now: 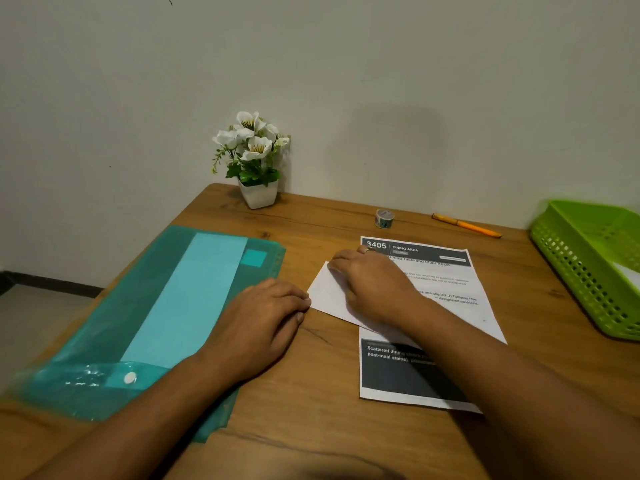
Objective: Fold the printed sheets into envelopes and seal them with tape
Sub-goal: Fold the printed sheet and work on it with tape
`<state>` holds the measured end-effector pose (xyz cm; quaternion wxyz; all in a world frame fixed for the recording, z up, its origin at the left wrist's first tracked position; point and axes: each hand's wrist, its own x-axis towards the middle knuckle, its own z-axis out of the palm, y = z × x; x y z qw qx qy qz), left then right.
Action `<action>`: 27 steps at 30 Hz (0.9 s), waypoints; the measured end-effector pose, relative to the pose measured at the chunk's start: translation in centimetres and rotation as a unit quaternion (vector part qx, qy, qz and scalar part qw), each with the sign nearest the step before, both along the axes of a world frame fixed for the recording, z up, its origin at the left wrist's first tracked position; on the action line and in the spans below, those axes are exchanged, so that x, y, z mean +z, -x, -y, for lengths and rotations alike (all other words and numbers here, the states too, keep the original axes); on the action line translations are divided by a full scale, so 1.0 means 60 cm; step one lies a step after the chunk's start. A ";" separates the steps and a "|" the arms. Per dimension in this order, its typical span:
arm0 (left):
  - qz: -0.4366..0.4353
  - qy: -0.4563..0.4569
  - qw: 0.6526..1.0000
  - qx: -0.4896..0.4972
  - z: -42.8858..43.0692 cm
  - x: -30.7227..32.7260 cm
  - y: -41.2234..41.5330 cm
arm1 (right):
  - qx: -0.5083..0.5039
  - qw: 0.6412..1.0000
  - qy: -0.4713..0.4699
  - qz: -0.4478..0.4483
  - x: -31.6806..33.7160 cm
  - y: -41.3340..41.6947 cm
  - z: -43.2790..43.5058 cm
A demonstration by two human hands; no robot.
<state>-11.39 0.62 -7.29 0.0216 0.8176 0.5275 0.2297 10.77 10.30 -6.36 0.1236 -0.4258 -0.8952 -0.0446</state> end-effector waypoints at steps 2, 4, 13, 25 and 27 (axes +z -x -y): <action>-0.006 0.002 1.000 0.008 0.000 0.004 -0.001 | -0.001 1.000 -0.003 -0.007 -0.004 0.003 0.007; -0.024 0.004 1.000 0.013 -0.003 0.011 -0.008 | -0.008 1.000 -0.004 -0.019 -0.008 0.002 0.015; -0.118 0.024 0.992 0.028 -0.039 0.042 -0.055 | -0.016 0.999 0.012 -0.028 -0.008 0.003 0.019; -0.039 0.043 0.998 -0.001 0.005 0.002 -0.005 | -0.014 1.000 0.004 -0.018 -0.005 0.009 0.019; -0.030 0.040 0.999 0.001 0.004 -0.002 -0.003 | 0.031 0.999 0.005 0.007 -0.002 0.018 0.028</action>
